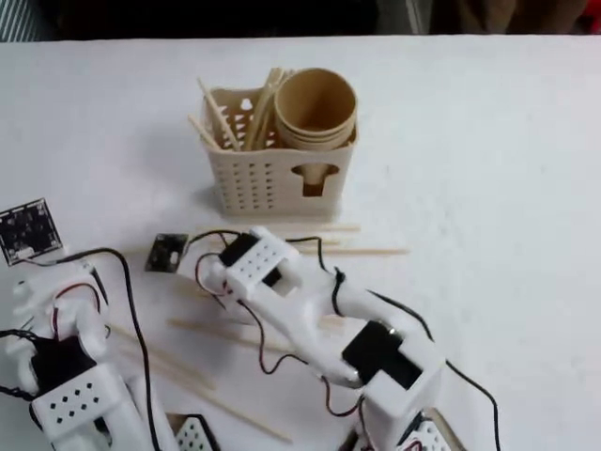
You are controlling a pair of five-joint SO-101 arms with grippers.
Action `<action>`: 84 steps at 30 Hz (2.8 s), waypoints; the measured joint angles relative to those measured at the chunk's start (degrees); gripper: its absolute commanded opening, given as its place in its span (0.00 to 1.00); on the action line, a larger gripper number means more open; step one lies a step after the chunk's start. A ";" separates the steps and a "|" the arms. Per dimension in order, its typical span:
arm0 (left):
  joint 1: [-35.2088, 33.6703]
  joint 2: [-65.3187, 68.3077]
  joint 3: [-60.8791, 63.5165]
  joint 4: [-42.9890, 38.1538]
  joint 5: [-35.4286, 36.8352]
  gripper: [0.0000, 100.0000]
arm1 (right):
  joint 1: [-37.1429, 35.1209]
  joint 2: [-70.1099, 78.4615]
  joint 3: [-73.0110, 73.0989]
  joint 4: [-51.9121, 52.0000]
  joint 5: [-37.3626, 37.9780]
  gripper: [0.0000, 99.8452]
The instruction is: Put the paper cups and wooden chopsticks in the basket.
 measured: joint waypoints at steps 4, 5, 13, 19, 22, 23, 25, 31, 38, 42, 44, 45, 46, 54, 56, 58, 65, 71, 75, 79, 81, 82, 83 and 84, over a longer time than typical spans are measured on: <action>0.00 0.00 0.00 0.00 0.00 0.02 | 0.79 -7.03 0.09 4.22 0.09 0.02; 0.00 0.00 0.00 0.00 0.00 0.02 | 1.41 -8.97 0.09 5.19 0.09 0.02; 0.00 0.00 0.00 0.00 0.00 0.02 | 2.81 -21.63 0.09 10.55 0.09 0.02; 0.00 0.00 0.00 0.00 0.00 0.02 | 5.71 -31.65 -5.71 10.90 -1.93 0.02; 0.00 0.00 0.00 0.00 0.00 0.02 | 8.09 -33.23 -12.66 10.90 -5.10 0.02; 0.00 0.00 0.00 0.00 0.00 0.02 | 8.70 -33.32 -15.12 10.90 -6.33 0.02; 0.00 0.00 0.00 0.00 0.00 0.02 | 9.85 -33.32 -19.78 10.37 -9.49 0.02; 0.00 0.00 0.00 0.00 0.00 0.02 | 13.36 -33.41 -26.02 -3.43 -18.29 0.02; 0.00 0.00 0.00 0.00 0.00 0.02 | 15.38 -33.41 -24.26 -27.16 -19.08 0.02; 0.00 0.00 0.00 0.00 0.00 0.02 | 16.18 -33.23 -17.49 -38.59 -19.16 0.02; 0.00 0.00 0.00 0.00 0.00 0.02 | 16.70 -32.26 -13.36 -42.37 -19.16 0.02; 0.00 0.00 0.00 0.00 0.00 0.02 | 17.05 -31.38 -11.25 -44.04 -19.16 0.02; 0.00 0.00 0.00 0.00 0.00 0.02 | 17.58 -30.24 -9.41 -45.54 -19.16 0.02; 0.00 0.00 0.00 0.00 0.00 0.02 | 19.25 -23.74 -5.01 -48.79 -22.68 0.14; 0.00 0.00 0.00 0.00 0.00 0.02 | 19.25 -23.65 -5.27 -47.56 -24.35 0.17; 0.00 0.00 0.00 0.00 0.00 0.02 | 19.25 -24.09 -6.68 -44.57 -25.49 0.17; 0.00 0.00 0.00 0.00 0.00 0.02 | 19.16 -27.78 -18.99 -25.93 -26.64 0.07; 0.00 0.00 0.00 0.00 0.00 0.02 | 19.16 -28.75 -23.91 -8.62 -26.64 0.02; 0.00 0.00 0.00 0.00 0.00 0.02 | 19.16 -30.59 -23.91 4.75 -26.73 0.02; 0.00 0.00 0.00 0.00 0.00 0.02 | 19.16 -32.26 -24.00 16.97 -26.73 0.02; 0.00 0.00 0.00 0.00 0.00 0.02 | 19.16 -32.88 -23.38 21.54 -26.73 0.02; 0.00 0.00 0.00 0.00 0.00 0.02 | 19.16 -33.14 -22.59 23.03 -26.73 0.02; 0.00 0.00 0.00 0.00 0.00 0.02 | 19.16 -33.14 -21.63 24.18 -26.73 0.02; 0.00 0.00 0.00 0.00 0.00 0.02 | 19.16 -33.14 -20.04 24.88 -26.73 0.02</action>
